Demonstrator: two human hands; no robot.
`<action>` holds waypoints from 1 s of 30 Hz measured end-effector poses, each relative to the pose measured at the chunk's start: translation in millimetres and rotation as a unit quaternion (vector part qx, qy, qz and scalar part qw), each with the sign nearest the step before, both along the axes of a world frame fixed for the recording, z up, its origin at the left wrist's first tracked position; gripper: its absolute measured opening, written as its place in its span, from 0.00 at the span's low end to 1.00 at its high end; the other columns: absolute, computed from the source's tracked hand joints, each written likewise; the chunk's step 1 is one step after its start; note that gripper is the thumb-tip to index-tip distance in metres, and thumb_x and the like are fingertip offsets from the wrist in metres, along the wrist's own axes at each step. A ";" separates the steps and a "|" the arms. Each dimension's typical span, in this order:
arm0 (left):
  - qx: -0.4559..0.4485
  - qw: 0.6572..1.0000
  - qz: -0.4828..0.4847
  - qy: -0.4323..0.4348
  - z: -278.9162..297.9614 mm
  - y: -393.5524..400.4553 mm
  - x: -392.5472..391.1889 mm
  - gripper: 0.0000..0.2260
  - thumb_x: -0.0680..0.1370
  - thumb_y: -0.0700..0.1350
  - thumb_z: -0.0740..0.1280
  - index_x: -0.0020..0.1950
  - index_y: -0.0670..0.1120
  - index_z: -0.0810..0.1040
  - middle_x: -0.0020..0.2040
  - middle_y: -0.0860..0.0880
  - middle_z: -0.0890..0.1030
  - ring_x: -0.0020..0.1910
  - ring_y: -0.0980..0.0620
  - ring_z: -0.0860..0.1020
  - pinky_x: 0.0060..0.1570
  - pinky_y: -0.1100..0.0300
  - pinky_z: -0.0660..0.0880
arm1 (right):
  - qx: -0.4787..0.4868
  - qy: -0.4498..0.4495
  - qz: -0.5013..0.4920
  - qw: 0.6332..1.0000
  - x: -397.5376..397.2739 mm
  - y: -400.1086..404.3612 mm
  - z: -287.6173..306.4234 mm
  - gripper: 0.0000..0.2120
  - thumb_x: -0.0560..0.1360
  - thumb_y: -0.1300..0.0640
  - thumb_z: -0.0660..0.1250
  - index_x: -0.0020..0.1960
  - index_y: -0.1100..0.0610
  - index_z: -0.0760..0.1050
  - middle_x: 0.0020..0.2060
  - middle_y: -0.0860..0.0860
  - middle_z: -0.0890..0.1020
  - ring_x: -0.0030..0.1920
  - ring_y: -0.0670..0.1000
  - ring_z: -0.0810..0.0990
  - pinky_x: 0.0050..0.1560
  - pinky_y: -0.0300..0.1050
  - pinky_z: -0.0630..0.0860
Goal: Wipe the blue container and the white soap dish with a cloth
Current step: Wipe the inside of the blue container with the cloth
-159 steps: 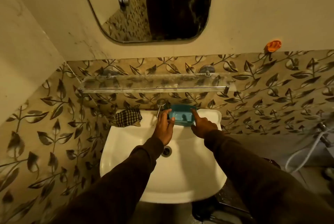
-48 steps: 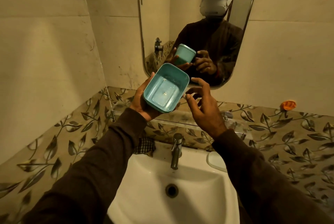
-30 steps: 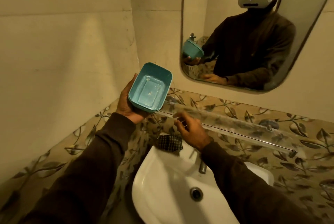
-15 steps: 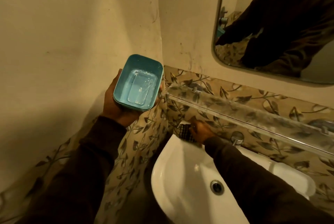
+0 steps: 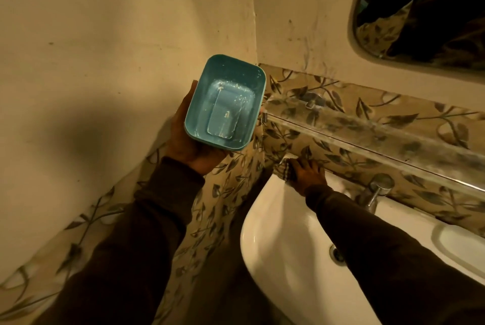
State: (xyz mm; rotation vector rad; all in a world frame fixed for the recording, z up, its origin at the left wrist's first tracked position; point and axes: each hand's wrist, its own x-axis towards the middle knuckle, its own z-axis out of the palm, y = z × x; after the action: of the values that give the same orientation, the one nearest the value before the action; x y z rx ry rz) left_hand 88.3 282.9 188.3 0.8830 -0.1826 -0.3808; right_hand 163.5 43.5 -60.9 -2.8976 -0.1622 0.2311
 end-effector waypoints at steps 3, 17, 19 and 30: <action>-0.003 1.000 -0.021 -0.005 -3.3 1.4 2.3 0.41 0.78 0.59 0.64 0.82 0.43 0.47 0.81 0.35 0.43 0.79 0.32 0.51 0.65 0.42 0.66 | -0.024 0.015 -0.011 1.000 -0.4 5.1 -5.7 0.32 0.78 0.46 0.63 0.78 0.48 0.55 0.77 0.53 0.57 0.76 0.64 0.51 0.73 0.68 0.53; -0.023 0.999 -0.034 -0.017 4.2 -2.9 -5.2 0.35 0.81 0.60 0.52 0.81 0.42 0.50 0.80 0.35 0.46 0.72 0.33 0.60 0.58 0.44 0.78 | 0.095 -0.070 0.001 0.993 -9.9 -11.6 18.4 0.27 0.73 0.56 0.72 0.70 0.55 0.69 0.68 0.56 0.73 0.68 0.62 0.67 0.65 0.55 0.69; -0.022 0.999 -0.026 -0.023 7.4 -9.4 -8.5 0.35 0.81 0.60 0.51 0.82 0.42 0.49 0.80 0.34 0.49 0.68 0.34 0.67 0.58 0.44 0.78 | 0.120 -0.114 0.023 0.986 -20.5 -13.1 31.6 0.23 0.74 0.58 0.70 0.68 0.55 0.71 0.66 0.57 0.74 0.65 0.61 0.69 0.63 0.53 0.69; -0.067 0.997 0.043 -0.011 31.8 -67.9 -18.5 0.31 0.83 0.60 0.55 0.82 0.46 0.57 0.82 0.40 0.56 0.80 0.36 0.55 0.67 0.43 0.66 | 0.271 -0.340 0.147 0.888 -104.1 -29.5 183.1 0.12 0.73 0.65 0.67 0.56 0.60 0.73 0.48 0.55 0.78 0.49 0.53 0.74 0.52 0.35 0.65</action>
State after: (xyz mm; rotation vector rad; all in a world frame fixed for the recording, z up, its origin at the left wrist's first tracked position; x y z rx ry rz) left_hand 69.7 215.0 220.0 0.7601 -0.1871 -0.2754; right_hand 59.4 14.0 122.2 -2.2538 -0.6648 -0.6879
